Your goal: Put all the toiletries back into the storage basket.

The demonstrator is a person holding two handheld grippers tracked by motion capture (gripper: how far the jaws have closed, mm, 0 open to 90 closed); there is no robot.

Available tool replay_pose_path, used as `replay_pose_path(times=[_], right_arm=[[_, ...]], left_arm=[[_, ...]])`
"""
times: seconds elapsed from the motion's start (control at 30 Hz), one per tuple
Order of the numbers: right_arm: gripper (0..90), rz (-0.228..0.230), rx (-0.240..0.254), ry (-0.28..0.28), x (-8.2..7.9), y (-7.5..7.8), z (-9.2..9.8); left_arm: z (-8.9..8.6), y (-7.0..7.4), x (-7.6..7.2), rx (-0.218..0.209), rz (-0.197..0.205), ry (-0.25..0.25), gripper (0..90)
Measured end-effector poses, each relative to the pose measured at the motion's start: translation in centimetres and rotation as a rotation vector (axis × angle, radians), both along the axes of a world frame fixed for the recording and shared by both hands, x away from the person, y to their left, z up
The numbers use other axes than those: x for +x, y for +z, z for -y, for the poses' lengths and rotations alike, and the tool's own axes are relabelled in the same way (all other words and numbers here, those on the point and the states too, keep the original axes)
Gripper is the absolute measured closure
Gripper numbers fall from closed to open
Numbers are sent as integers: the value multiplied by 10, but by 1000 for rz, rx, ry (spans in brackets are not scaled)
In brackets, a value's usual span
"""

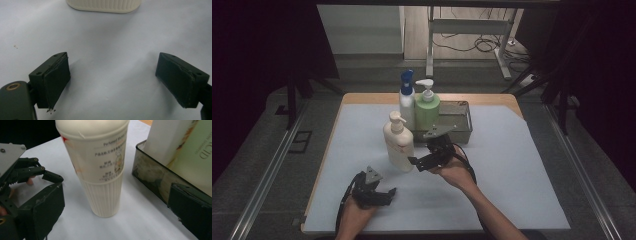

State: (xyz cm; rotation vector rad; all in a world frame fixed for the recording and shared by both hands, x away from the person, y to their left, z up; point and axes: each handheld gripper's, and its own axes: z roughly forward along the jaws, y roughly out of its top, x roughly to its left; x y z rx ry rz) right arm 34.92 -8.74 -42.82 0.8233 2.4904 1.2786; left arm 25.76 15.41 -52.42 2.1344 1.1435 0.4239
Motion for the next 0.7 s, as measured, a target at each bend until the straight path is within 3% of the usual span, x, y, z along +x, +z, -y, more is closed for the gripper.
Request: replay_pose_path(times=[0.7], right_arm=[[149,-3,4,-8,13,5,-40]], left_arm=[[0,0,0,2,0,-1,119]])
